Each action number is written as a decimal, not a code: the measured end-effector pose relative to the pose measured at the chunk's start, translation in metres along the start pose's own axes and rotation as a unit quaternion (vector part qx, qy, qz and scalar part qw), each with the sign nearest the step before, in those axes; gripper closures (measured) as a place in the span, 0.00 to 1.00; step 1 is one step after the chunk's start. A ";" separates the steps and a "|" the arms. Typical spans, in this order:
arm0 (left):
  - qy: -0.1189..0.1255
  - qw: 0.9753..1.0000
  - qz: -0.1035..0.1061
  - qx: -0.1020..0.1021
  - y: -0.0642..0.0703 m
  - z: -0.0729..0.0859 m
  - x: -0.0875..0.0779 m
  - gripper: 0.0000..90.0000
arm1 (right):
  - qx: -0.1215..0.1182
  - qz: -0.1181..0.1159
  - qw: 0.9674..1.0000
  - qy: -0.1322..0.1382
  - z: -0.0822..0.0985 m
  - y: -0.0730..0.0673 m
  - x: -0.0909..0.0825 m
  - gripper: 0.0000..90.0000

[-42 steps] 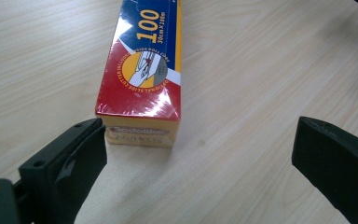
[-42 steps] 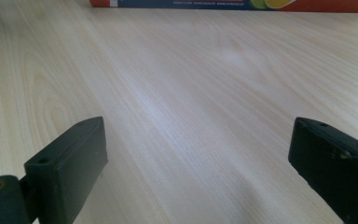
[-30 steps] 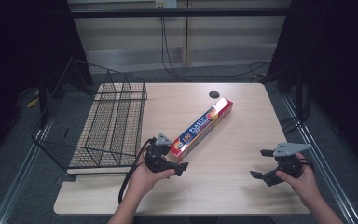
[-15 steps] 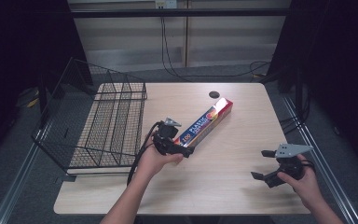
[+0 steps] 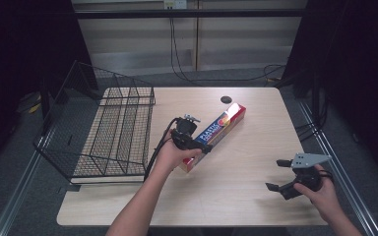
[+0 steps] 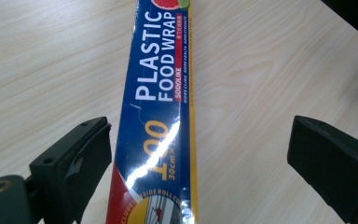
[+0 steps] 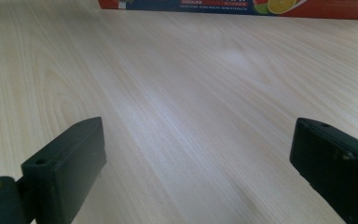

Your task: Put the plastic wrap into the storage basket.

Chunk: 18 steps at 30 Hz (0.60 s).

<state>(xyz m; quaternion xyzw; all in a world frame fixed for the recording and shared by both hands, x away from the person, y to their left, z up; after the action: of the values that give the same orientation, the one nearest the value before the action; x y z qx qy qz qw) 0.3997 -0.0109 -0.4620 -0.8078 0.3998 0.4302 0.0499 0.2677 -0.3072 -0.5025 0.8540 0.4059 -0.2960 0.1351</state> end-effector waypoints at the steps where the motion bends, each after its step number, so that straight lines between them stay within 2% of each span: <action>1: -0.003 1.000 0.003 0.000 0.000 -0.001 0.001 0.07 | 0.000 0.001 1.000 0.000 0.000 0.000 0.000 0.04; 4: -0.007 1.000 0.006 0.005 0.000 -0.008 0.006 0.08 | -0.001 0.001 1.000 0.004 -0.001 0.001 -0.001 0.04; 7: -0.013 1.000 0.013 0.002 0.002 -0.015 0.011 0.07 | 0.000 0.001 1.000 0.003 0.000 0.001 -0.001 0.03; 13: -0.011 1.000 0.008 -0.002 0.002 -0.027 0.018 0.09 | 0.002 0.000 1.000 0.006 0.000 0.003 -0.002 0.03; 18: -0.019 1.000 0.003 0.009 0.000 -0.033 0.023 0.10 | 0.002 -0.001 1.000 0.004 0.001 0.002 -0.002 0.03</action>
<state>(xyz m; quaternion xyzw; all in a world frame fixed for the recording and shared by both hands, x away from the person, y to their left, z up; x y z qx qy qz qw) 0.4284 -0.0392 -0.4579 -0.7976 0.4054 0.4422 0.0632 0.2681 -0.3104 -0.5026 0.8549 0.4067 -0.2938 0.1316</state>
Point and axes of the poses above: each handheld gripper's, and its own axes: x roughly forward along the jaws, z roughly out of its underside, y roughly to its right, the point moved 5 cm from there along x, roughly forward along the jaws, and after that the axes turned 3 degrees about -x, right-handed, at the moved point
